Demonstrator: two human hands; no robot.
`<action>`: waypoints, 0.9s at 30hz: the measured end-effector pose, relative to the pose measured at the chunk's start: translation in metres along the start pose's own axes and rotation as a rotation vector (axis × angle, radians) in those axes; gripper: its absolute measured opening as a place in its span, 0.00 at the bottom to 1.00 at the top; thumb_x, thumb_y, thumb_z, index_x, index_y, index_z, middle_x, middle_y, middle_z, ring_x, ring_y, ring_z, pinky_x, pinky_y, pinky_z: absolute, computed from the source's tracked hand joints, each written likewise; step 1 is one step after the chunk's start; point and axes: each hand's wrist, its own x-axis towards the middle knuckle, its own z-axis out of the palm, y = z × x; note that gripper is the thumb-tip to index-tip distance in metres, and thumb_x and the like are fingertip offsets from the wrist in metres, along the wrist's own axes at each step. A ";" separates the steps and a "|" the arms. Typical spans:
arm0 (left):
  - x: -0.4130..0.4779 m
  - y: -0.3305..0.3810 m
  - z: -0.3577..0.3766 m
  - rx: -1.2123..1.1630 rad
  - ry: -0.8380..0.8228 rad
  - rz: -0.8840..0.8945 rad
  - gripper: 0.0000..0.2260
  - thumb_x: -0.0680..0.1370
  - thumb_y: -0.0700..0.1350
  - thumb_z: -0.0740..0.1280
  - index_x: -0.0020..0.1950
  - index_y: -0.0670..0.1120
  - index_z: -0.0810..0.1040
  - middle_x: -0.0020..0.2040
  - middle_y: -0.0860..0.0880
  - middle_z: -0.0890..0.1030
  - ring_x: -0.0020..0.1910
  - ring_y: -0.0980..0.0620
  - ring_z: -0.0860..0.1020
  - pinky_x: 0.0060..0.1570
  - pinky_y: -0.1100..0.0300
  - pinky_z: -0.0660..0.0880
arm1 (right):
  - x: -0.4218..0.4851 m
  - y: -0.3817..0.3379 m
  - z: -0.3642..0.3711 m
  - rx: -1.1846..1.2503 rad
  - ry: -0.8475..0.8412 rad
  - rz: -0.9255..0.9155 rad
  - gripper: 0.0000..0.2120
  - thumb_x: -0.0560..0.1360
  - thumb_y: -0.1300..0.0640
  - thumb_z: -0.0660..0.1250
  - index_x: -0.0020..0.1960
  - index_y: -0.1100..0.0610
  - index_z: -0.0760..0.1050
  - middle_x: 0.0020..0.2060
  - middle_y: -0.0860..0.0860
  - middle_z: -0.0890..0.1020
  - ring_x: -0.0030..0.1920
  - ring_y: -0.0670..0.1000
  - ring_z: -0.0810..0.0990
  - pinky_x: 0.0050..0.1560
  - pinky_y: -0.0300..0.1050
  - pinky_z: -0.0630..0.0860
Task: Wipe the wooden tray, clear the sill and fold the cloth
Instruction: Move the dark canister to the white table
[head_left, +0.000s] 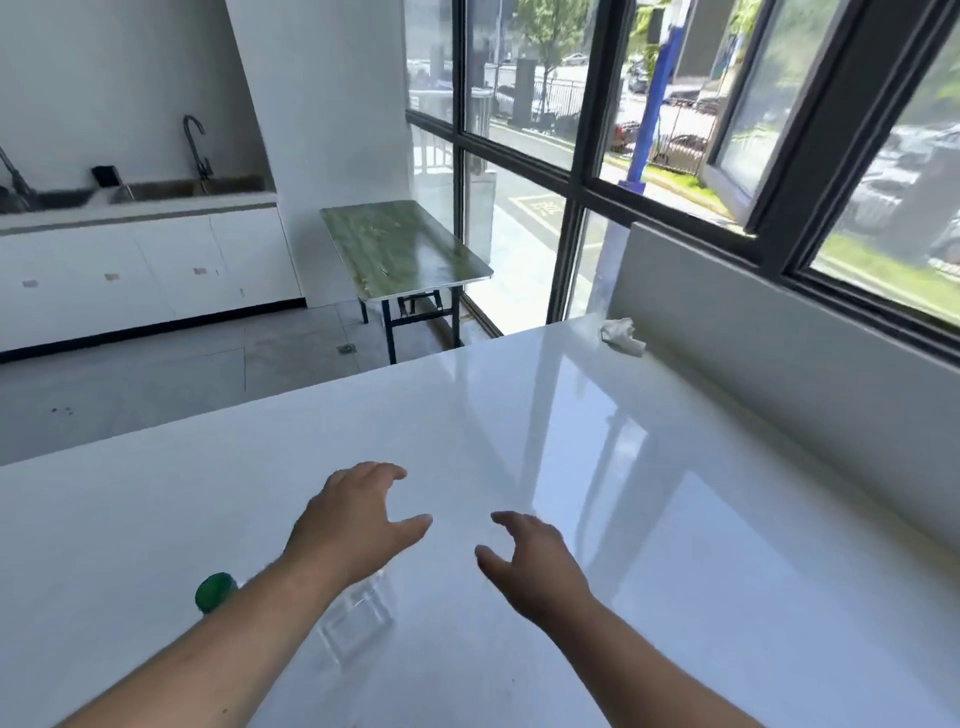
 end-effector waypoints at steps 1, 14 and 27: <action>0.007 0.021 0.004 0.034 -0.028 0.030 0.33 0.73 0.69 0.69 0.75 0.58 0.71 0.76 0.60 0.72 0.76 0.53 0.66 0.65 0.52 0.74 | -0.005 0.012 -0.021 -0.052 0.052 -0.011 0.31 0.75 0.36 0.63 0.77 0.44 0.69 0.75 0.42 0.73 0.75 0.47 0.67 0.68 0.49 0.73; -0.045 0.399 0.179 0.130 -0.369 0.623 0.35 0.73 0.66 0.71 0.78 0.57 0.69 0.77 0.56 0.71 0.72 0.51 0.72 0.60 0.53 0.77 | -0.230 0.306 -0.235 -0.040 0.562 0.509 0.33 0.75 0.34 0.66 0.77 0.46 0.69 0.74 0.45 0.73 0.76 0.51 0.66 0.71 0.50 0.70; -0.288 0.729 0.416 0.203 -0.713 1.042 0.36 0.73 0.65 0.71 0.79 0.59 0.66 0.78 0.59 0.69 0.76 0.54 0.66 0.60 0.55 0.73 | -0.545 0.589 -0.324 0.072 0.804 1.018 0.25 0.75 0.38 0.68 0.68 0.49 0.76 0.63 0.46 0.79 0.65 0.51 0.73 0.58 0.48 0.75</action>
